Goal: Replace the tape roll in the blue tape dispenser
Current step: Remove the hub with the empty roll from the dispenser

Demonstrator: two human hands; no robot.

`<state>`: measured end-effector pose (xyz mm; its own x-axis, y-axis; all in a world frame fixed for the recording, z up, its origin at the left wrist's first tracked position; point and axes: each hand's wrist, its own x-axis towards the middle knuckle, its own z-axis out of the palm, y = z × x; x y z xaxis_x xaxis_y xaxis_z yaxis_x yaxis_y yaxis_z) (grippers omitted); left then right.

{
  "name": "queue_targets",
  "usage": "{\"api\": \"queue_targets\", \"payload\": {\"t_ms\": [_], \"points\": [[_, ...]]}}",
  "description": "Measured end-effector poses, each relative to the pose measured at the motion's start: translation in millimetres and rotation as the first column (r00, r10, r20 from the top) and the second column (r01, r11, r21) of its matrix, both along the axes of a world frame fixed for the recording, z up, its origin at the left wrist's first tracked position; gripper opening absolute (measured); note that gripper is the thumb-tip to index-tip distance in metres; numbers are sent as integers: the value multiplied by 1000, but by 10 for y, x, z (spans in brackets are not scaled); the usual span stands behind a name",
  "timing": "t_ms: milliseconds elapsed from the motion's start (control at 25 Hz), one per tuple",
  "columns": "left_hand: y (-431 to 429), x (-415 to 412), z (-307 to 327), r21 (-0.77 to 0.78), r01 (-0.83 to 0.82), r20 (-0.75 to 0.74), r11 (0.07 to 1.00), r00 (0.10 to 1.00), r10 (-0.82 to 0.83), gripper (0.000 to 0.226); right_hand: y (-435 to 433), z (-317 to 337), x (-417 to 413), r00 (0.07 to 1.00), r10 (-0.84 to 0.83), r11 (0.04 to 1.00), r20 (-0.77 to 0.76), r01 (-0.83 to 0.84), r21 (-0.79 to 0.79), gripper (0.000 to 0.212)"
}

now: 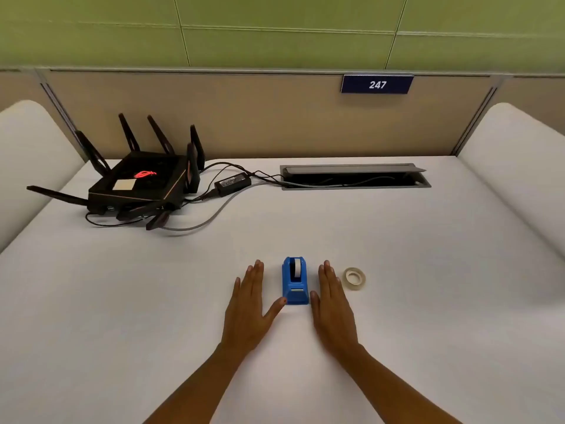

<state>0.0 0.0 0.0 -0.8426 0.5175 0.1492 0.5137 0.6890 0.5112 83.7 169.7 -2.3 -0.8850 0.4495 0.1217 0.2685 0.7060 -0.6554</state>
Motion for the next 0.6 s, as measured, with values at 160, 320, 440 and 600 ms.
{"api": "queue_targets", "payload": {"t_ms": [160,320,440,600], "points": [[58,-66,-56,-23,104,41,994,994,-103,89,39,-69,-59,992,30,985,122,-51,167,52],[156,-177,-56,32,184,74,982,980,-186,100,50,-65,-65,990,48,980,133,-72,184,50],[254,-286,-26,100,197,146,975,967,-211,104,63,-16,-72,993,38,994,112,-49,99,47],[301,-378,-16,134,212,158,968,960,-232,98,90,107,-65,997,0,1000,81,2,-27,42]]}}
